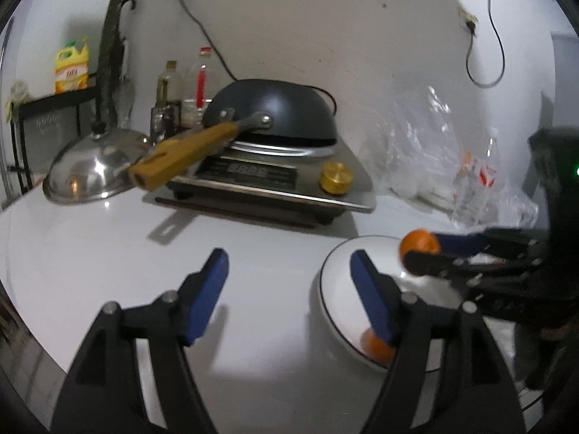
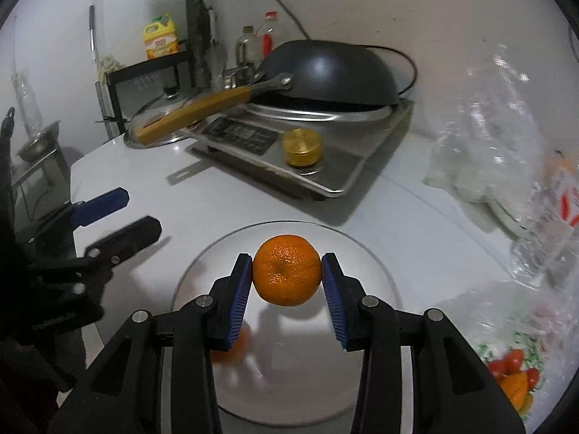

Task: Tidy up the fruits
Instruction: 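Lower the held orange onto the white plate and open the right tool, then move both tools back to the fruits on the plastic bag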

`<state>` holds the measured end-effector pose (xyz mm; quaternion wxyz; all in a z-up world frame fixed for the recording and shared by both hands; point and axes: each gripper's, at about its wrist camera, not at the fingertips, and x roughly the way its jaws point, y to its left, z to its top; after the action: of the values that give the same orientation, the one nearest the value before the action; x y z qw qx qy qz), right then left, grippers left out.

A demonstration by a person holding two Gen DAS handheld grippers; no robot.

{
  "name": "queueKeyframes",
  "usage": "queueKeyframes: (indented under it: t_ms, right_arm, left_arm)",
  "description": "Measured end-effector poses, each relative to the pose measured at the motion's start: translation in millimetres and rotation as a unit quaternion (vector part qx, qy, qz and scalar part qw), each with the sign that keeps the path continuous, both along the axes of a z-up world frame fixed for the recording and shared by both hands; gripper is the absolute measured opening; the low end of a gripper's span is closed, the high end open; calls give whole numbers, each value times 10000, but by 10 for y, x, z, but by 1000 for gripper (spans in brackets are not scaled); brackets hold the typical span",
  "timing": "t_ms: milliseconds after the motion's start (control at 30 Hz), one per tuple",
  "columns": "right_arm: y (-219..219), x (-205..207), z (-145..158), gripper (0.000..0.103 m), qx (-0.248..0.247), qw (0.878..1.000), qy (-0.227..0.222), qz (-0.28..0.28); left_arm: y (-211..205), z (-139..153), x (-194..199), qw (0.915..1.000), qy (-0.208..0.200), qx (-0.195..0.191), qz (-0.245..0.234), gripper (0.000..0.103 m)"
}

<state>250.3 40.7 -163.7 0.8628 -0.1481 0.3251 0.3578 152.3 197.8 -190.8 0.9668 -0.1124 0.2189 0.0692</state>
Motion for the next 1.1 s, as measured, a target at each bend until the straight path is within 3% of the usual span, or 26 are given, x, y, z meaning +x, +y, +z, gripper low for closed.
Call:
queueKeyframes:
  t_ms: [267, 633, 867, 1100]
  right_arm:
    - [287, 23, -166, 42, -122, 9995, 242, 166]
    - [324, 16, -206, 42, -46, 9990, 409, 153]
    - [26, -88, 3, 43, 252, 9996, 124, -19]
    - [-414, -206, 191, 53, 482, 9984, -136, -263]
  left_arm:
    - [118, -116, -18, 9992, 160, 284, 212, 71]
    - [237, -185, -78, 9981, 475, -11, 399, 71]
    - [58, -64, -161, 9989, 257, -2, 389, 71]
    - [-201, 105, -223, 9993, 164, 8, 339, 71]
